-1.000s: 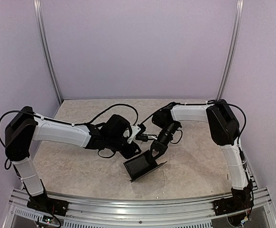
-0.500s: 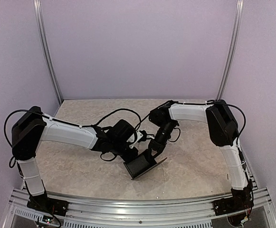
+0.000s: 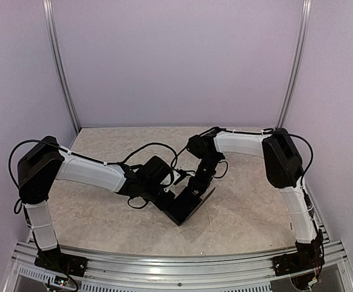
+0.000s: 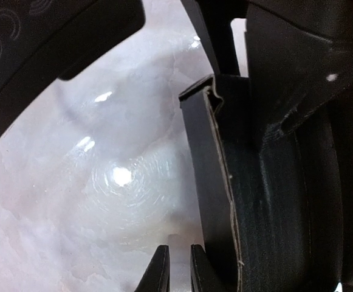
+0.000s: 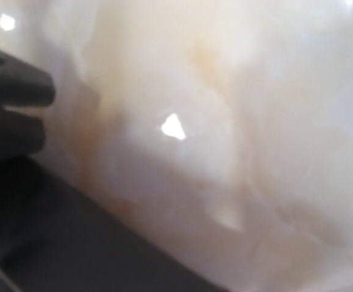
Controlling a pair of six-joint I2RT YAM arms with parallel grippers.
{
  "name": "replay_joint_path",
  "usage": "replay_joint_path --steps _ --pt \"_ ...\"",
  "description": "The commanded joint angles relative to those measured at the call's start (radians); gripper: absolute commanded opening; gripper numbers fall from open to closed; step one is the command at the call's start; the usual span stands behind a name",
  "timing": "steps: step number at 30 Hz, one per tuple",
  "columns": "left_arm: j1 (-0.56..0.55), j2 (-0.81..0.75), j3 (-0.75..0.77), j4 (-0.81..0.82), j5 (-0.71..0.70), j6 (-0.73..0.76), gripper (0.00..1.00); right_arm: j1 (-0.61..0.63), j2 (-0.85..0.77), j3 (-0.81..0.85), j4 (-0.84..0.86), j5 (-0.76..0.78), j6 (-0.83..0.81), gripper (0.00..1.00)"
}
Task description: Fold the paper box
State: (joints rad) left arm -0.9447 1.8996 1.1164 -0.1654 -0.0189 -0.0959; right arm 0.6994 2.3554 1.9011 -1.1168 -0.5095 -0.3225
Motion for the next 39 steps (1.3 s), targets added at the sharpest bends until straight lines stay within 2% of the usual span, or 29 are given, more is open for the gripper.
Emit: replay_joint_path --steps 1,6,13,16,25,31,37,39 --pt "-0.001 0.013 -0.033 0.025 0.071 -0.014 0.14 0.005 0.028 0.008 0.114 0.206 0.036 0.15" --pt "0.008 -0.001 -0.062 0.053 0.082 -0.019 0.14 0.024 0.019 0.013 0.136 0.29 0.039 0.04" --pt "0.009 -0.061 -0.138 0.156 0.105 -0.06 0.14 0.095 -0.008 -0.058 0.237 0.567 0.037 0.0" --pt "0.009 -0.094 -0.18 0.232 0.115 -0.083 0.14 0.109 -0.027 -0.104 0.294 0.619 0.043 0.0" --pt "0.014 -0.254 -0.352 0.403 0.105 -0.123 0.14 0.109 -0.129 -0.182 0.393 0.571 0.016 0.03" --pt "0.017 -0.25 -0.376 0.429 0.114 -0.128 0.15 0.108 -0.075 -0.138 0.377 0.496 0.001 0.01" --pt "0.022 -0.271 -0.411 0.454 0.126 -0.141 0.15 0.101 -0.037 -0.096 0.345 0.392 0.006 0.12" --pt "0.027 -0.278 -0.415 0.457 0.13 -0.144 0.15 0.089 -0.028 -0.077 0.336 0.35 0.009 0.13"
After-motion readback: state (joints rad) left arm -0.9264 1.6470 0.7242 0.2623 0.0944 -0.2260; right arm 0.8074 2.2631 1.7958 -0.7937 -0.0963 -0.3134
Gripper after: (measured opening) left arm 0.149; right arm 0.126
